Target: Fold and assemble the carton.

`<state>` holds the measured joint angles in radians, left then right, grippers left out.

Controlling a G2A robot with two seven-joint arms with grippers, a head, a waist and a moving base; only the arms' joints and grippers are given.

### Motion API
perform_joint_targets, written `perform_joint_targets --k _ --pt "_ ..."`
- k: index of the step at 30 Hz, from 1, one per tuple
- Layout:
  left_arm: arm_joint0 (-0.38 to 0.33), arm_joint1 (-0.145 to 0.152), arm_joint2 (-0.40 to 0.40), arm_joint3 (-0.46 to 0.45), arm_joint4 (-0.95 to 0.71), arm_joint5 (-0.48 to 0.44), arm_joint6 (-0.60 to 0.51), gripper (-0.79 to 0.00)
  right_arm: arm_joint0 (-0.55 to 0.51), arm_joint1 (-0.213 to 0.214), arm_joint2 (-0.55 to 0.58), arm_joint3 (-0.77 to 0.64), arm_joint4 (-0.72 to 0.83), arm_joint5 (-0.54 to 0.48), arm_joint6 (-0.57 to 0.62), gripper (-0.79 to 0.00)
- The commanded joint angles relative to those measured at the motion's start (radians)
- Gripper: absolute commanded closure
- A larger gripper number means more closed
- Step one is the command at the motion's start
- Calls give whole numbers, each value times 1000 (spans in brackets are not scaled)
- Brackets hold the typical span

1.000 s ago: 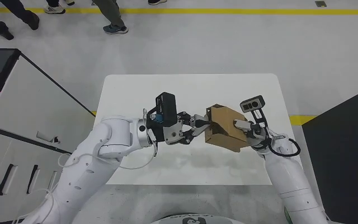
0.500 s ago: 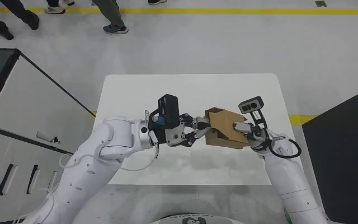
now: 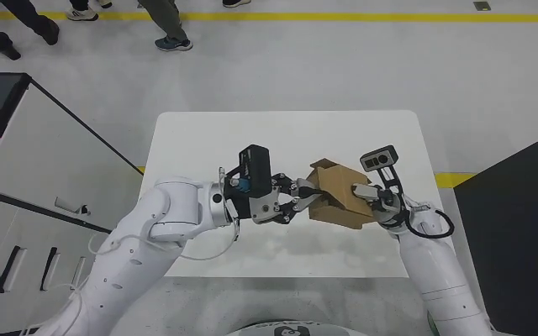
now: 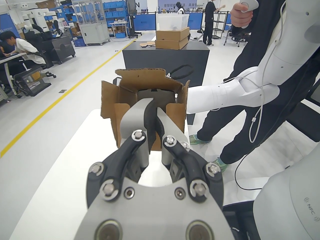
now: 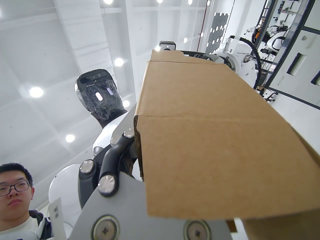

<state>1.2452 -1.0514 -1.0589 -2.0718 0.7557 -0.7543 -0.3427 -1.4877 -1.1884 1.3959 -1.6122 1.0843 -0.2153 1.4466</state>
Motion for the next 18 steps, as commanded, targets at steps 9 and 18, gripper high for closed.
perform_joint_targets --k 9,18 --pt "3 -1 8 -4 3 -4 -1 0 -9 0 -1 -21 0 -1 -3 0" --pt "8 0 11 -12 4 -8 -5 0 -15 0 -1 -37 -3 -4 0 0"
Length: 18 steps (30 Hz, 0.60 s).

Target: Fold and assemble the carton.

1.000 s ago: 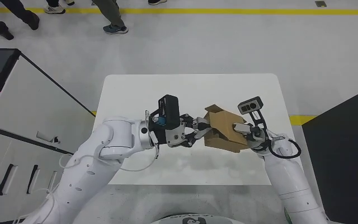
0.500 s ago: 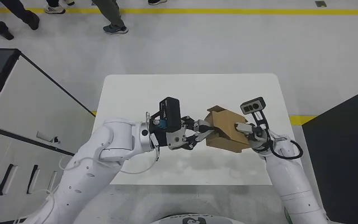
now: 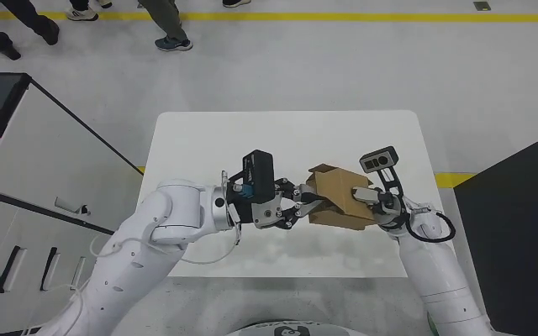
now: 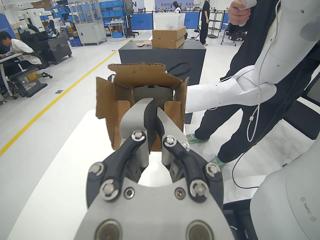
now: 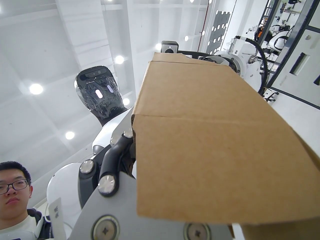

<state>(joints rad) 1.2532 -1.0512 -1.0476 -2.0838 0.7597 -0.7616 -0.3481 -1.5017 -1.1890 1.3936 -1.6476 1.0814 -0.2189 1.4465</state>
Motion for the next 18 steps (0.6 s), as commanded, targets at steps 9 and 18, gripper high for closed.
perform_joint_targets --k 9,18 --pt "4 0 -6 -13 11 5 12 0 -21 3 26 -2 -2 -8 -2 0" --pt "1 -1 9 -6 9 0 10 0 -21 3 21 -19 0 -5 -6 0"
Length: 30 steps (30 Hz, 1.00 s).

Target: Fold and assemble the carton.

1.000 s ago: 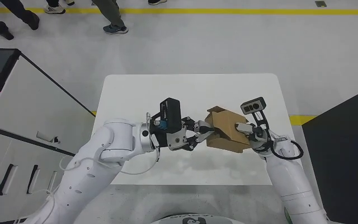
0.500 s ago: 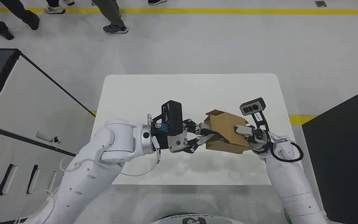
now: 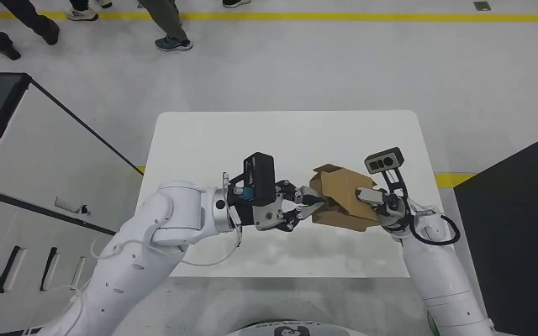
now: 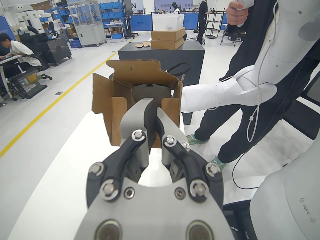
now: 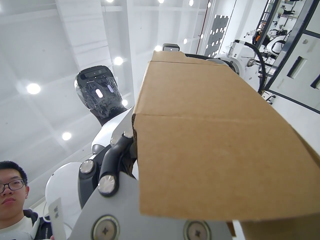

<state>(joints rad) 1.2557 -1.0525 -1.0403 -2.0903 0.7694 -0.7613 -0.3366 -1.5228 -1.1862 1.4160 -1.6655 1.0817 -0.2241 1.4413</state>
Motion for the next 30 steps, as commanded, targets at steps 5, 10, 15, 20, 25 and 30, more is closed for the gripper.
perform_joint_targets --k 5,10,15,20,25,30 --pt "-6 -1 6 2 -4 1 -7 0 -1 -1 -6 -6 0 -1 0 0" --pt "-7 -1 2 -6 -4 7 -10 0 -7 0 -1 -4 0 -5 2 0" --pt "-5 0 -6 -18 -3 12 -10 0 -15 1 12 -3 1 -8 4 0" --pt "-5 -1 7 -13 -2 7 -9 0 -19 2 17 -7 3 -8 5 0" --pt "-9 -4 26 -6 -2 5 -8 0 -20 1 13 -16 3 -4 3 0" --pt "-17 -6 27 -3 -3 11 -5 0 -19 1 12 -14 2 -5 1 0"
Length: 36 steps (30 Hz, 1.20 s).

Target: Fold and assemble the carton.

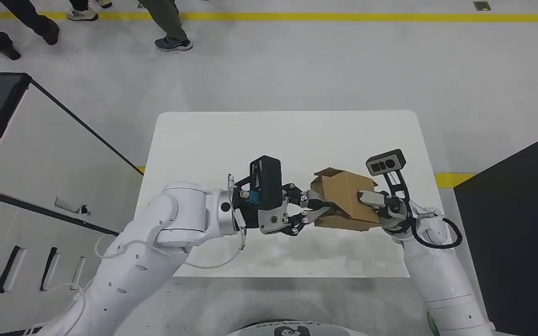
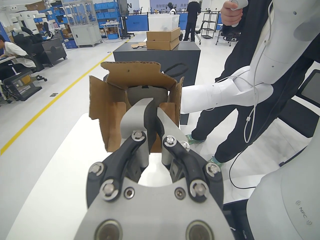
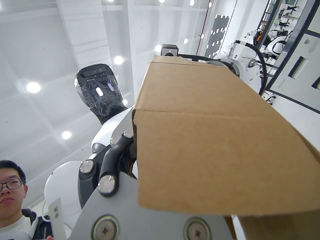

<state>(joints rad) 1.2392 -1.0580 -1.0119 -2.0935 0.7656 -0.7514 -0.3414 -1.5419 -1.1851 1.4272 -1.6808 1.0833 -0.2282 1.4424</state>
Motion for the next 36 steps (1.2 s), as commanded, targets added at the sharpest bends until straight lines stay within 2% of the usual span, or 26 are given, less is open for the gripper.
perform_joint_targets --k 1,9,21,36 --pt "-2 0 -3 -1 1 2 0 0 1 0 1 3 1 -1 0 0" --pt "0 2 -18 -11 2 4 -2 0 1 1 9 7 3 -2 3 0" --pt "-3 -1 4 -6 -3 3 -3 0 -5 1 10 1 4 -2 3 0" --pt "-10 3 -45 -27 -3 16 -11 0 -7 2 33 10 32 -5 12 0"
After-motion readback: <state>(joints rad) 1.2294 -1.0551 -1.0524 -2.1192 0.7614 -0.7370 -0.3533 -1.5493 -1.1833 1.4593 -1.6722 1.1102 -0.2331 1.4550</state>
